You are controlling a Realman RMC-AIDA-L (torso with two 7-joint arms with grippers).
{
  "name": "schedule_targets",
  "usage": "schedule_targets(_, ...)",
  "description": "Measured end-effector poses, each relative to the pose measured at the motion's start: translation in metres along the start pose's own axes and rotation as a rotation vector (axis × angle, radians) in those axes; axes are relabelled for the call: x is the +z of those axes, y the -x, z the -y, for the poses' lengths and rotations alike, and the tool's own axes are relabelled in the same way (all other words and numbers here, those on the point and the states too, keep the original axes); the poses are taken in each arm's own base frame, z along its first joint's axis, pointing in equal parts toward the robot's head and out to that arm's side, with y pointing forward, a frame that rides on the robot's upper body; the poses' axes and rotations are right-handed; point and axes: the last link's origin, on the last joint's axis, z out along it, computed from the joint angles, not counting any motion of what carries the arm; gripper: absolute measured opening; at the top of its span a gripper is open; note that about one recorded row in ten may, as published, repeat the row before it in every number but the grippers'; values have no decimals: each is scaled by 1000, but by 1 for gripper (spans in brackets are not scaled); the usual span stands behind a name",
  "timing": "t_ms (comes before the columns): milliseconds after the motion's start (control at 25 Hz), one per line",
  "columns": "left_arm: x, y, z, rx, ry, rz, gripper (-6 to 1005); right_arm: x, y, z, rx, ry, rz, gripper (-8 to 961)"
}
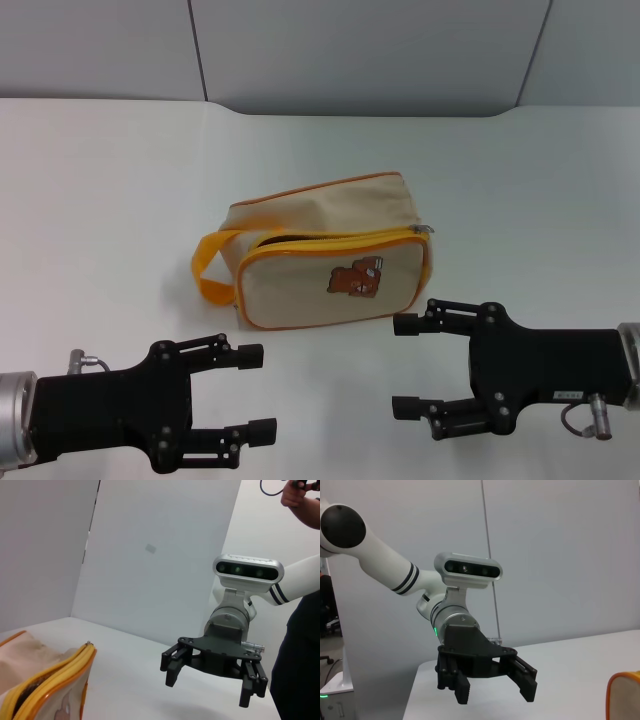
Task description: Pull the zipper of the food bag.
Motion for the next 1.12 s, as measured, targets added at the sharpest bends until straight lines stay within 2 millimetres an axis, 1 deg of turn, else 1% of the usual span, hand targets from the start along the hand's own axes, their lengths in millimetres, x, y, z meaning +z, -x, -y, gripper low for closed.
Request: schedule_targets(1120, -1, 2, -3, -5, -3, -3, 805, 0, -1, 0, 0, -2, 0, 831)
